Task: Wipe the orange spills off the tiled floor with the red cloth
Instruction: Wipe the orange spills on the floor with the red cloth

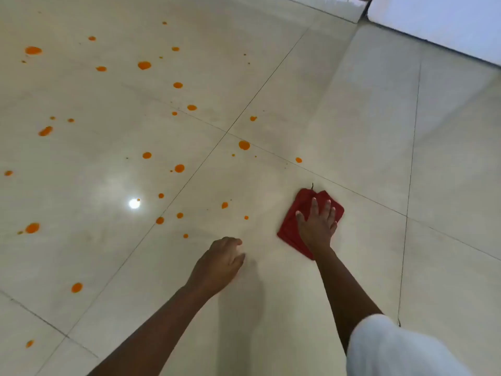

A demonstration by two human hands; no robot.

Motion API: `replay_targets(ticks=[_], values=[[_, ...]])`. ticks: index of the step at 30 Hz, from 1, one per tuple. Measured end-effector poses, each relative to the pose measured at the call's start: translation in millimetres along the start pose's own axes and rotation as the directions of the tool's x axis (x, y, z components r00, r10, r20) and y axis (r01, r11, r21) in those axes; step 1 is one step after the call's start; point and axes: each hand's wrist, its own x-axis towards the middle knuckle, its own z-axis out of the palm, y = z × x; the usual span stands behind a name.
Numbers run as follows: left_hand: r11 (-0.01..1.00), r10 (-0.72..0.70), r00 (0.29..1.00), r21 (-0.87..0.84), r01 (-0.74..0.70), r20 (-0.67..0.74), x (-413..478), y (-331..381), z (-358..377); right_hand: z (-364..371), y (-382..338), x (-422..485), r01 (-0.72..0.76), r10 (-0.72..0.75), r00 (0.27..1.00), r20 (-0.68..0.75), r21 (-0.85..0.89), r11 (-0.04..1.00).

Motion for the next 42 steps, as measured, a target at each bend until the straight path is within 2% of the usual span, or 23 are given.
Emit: replay_targets(ticks=[3, 6, 8, 10, 12, 14, 16, 18, 19, 21, 23, 24, 26, 28, 30, 32, 33, 35, 37, 38, 39, 40, 42], values=[[0.968, 0.108, 0.994, 0.231, -0.099, -0.024, -8, -19, 18, 19, 4, 0, 0.004, 0.002, 0.999, 0.041, -0.149, 0.989], [0.902, 0.121, 0.991, 0.41, -0.132, 0.055, -20, -41, 31, 44, 3, -36, 0.192, -0.177, 0.98, 0.088, -0.204, 0.96], [0.888, 0.084, 0.993, 0.447, -0.111, 0.079, -30, -53, 34, 58, -4, -71, 0.377, -0.354, 0.924, 0.145, -0.198, 0.905], [0.868, 0.083, 0.995, 0.486, -0.103, 0.062, -38, -64, 35, 70, -8, -91, 0.42, -0.404, 0.907, 0.122, -0.179, 0.89], [0.871, 0.002, 0.997, 0.49, -0.038, 0.074, -45, -72, 31, 79, -12, -89, 0.351, -0.345, 0.937, 0.063, -0.178, 0.919], [0.885, -0.045, 0.998, 0.466, 0.019, 0.044, -50, -81, 29, 86, -12, -84, 0.291, -0.295, 0.955, 0.028, -0.274, 0.917], [0.895, -0.127, 0.992, 0.431, 0.114, 0.001, -55, -93, 24, 95, -12, -93, 0.401, -0.407, 0.912, 0.054, -0.329, 0.855], [0.893, -0.205, 0.976, 0.394, 0.217, -0.074, -55, -106, 20, 98, -1, -109, 0.567, -0.564, 0.816, 0.129, -0.374, 0.734], [0.885, -0.257, 0.96, 0.372, 0.279, -0.107, -54, -111, 16, 95, 4, -108, 0.609, -0.596, 0.786, 0.165, -0.375, 0.699], [0.855, -0.347, 0.931, 0.37, 0.364, -0.113, -54, -121, 9, 88, -5, -82, 0.569, -0.562, 0.816, 0.136, -0.362, 0.738], [0.85, -0.402, 0.911, 0.333, 0.407, -0.089, -56, -129, 6, 92, -43, -47, 0.469, -0.477, 0.875, 0.082, -0.392, 0.792], [0.854, -0.41, 0.909, 0.321, 0.409, -0.07, -55, -131, 5, 98, -71, -33, 0.46, -0.459, 0.883, 0.1, -0.392, 0.797], [0.868, -0.4, 0.914, 0.293, 0.401, -0.067, -55, -132, 6, 127, -124, -28, 0.567, -0.515, 0.823, 0.239, -0.368, 0.737], [0.871, -0.411, 0.904, 0.242, 0.428, -0.119, -60, -131, 6, 154, -150, -65, 0.74, -0.663, 0.672, 0.33, -0.334, 0.584], [0.86, -0.441, 0.879, 0.194, 0.471, -0.178, -68, -135, 6, 165, -132, -113, 0.844, -0.758, 0.534, 0.374, -0.293, 0.45], [0.859, -0.446, 0.873, 0.181, 0.479, -0.195, -75, -144, 7, 153, -94, -132, 0.885, -0.803, 0.462, 0.376, -0.249, 0.393], [0.86, -0.433, 0.88, 0.201, 0.468, -0.196, -76, -146, 8, 141, -77, -124, 0.88, -0.8, 0.472, 0.371, -0.252, 0.403], [0.855, -0.427, 0.887, 0.24, 0.46, -0.177, -77, -152, 10, 130, -78, -85, 0.816, -0.775, 0.57, 0.274, -0.302, 0.493], [0.859, -0.435, 0.891, 0.237, 0.455, -0.132, -75, -150, 11, 132, -119, -46, 0.706, -0.693, 0.693, 0.199, -0.381, 0.597], [0.858, -0.436, 0.889, 0.232, 0.458, -0.141, -76, -153, 12, 145, -152, -35, 0.674, -0.652, 0.729, 0.207, -0.379, 0.634], [0.86, -0.426, 0.89, 0.233, 0.454, -0.163, -76, -152, 12, 156, -181, -32, 0.676, -0.638, 0.732, 0.237, -0.36, 0.642], [0.862, -0.414, 0.89, 0.23, 0.451, -0.193, -77, -152, 12, 170, -206, -37, 0.712, -0.651, 0.7, 0.292, -0.346, 0.61], [0.87, -0.414, 0.879, 0.179, 0.459, -0.237, -80, -152, 13, 191, -224, -70, 0.837, -0.74, 0.546, 0.392, -0.293, 0.461]])
